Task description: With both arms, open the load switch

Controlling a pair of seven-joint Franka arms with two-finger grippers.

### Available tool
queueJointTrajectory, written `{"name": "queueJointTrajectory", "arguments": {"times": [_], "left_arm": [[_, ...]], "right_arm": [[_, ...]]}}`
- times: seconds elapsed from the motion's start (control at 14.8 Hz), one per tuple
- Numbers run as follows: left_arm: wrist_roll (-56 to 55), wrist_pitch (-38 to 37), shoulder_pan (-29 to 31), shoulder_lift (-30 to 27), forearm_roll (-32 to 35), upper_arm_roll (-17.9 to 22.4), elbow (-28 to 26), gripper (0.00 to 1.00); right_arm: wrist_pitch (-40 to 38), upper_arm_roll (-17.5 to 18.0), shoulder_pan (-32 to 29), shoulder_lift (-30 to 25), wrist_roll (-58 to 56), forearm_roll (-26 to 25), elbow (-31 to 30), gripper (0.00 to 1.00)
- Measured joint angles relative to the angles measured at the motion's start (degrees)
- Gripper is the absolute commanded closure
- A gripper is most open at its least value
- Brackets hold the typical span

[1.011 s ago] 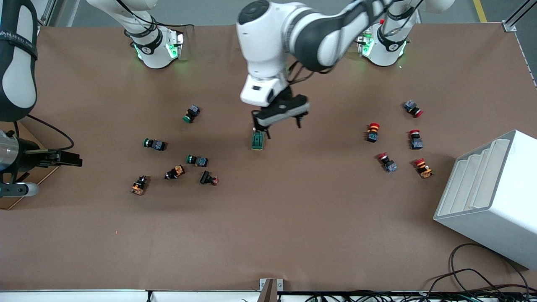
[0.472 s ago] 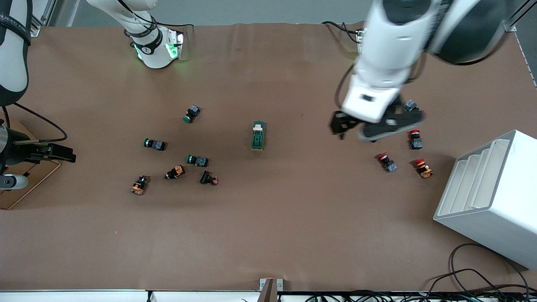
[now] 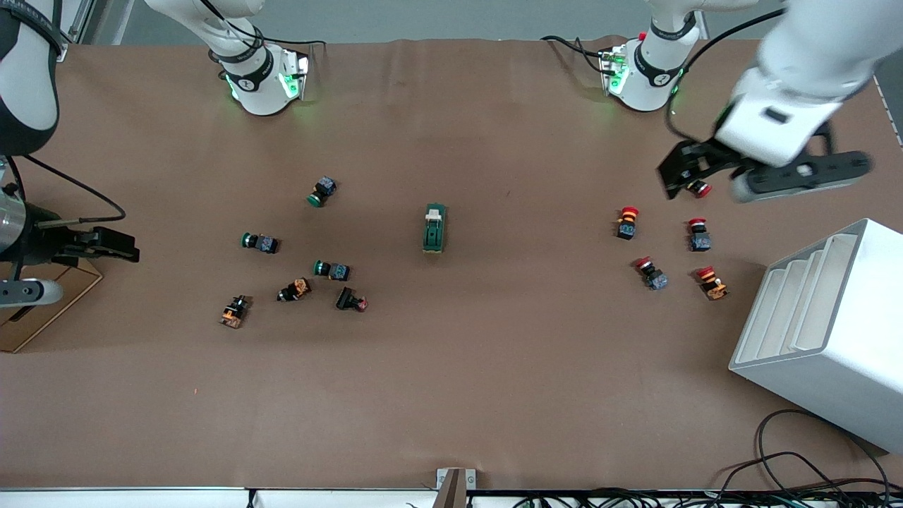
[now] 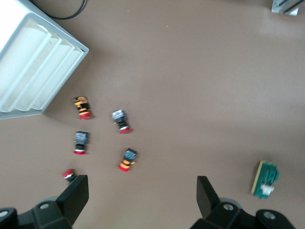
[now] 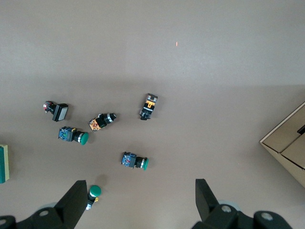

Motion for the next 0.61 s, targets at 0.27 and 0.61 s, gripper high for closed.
{"name": "queueJointTrajectory", "arguments": {"times": [0.27,0.61], "left_arm": [[12.2,-4.0,0.1,-1.7,-1.1,6.1,-0.3,0.00],[17.1,-5.1,0.6,-4.5,-3.9,7.9,-3.6,0.00]], "right_arm": [[-3.8,-0.1,-0.1,-0.5,0.0,0.0,-0.1,0.00],[-3.0,-0.5,0.3,-4.7,0.0,0.0,-5.1,0.00]]}}
